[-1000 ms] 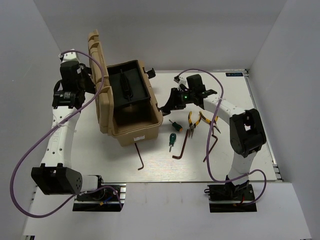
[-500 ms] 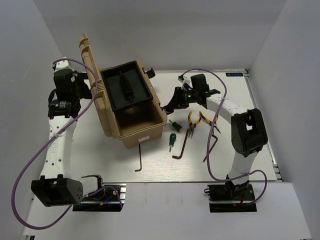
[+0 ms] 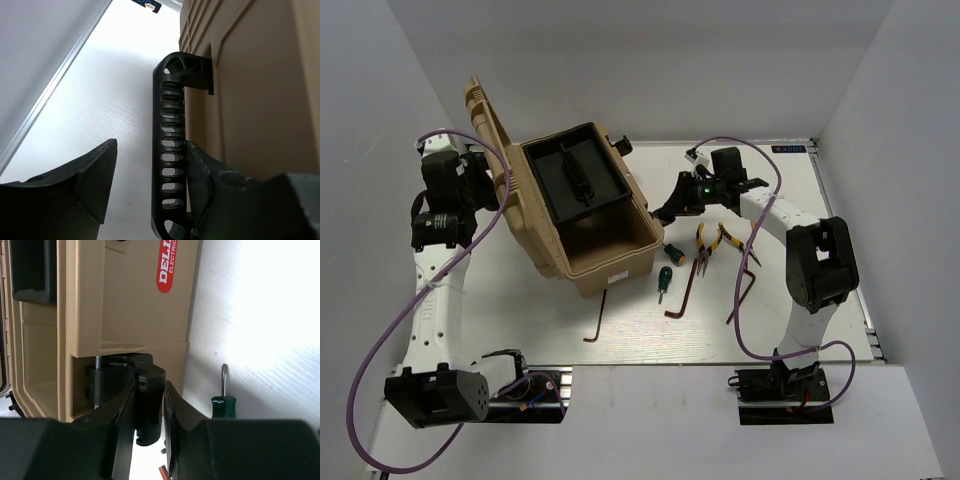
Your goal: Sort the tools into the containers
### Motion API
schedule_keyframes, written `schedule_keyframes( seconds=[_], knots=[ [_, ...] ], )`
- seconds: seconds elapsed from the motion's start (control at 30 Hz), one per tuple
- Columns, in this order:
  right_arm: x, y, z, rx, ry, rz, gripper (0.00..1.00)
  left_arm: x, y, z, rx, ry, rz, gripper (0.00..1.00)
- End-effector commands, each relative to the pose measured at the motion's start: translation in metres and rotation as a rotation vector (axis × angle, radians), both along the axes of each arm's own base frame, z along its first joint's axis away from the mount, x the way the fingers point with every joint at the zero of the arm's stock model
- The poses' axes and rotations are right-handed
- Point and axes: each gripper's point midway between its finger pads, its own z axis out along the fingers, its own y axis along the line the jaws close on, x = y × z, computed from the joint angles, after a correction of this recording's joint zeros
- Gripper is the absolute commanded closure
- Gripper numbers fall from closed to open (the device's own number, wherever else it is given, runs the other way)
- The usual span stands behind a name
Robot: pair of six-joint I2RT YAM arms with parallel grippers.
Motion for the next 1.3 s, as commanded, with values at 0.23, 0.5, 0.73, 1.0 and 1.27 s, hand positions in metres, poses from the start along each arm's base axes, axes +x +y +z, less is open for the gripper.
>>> schedule_keyframes(
  seconds=[0.23, 0.5, 0.73, 1.0, 1.27],
  knots=[
    [0.013, -0.061, -0.026, -0.123, 0.048, -0.138, 1.00, -0.061, 0.073, 0.067, 0.082, -0.209, 0.432, 0.23],
    [0.014, -0.062, -0.026, -0.113, 0.062, -0.152, 1.00, -0.099, 0.070, 0.074, -0.010, -0.262, 0.532, 0.15],
    [0.007, -0.053, -0.016, -0.065, 0.057, -0.078, 0.92, -0.092, 0.071, 0.050, -0.008, -0.203, 0.530, 0.10],
    [-0.004, -0.049, 0.027, -0.019, -0.045, 0.053, 0.41, -0.093, 0.061, 0.062, -0.035, -0.240, 0.485, 0.09],
    [-0.029, -0.070, 0.077, -0.147, -0.265, 0.185, 0.24, -0.092, 0.030, 0.056, -0.129, -0.267, 0.331, 0.07]
  ],
)
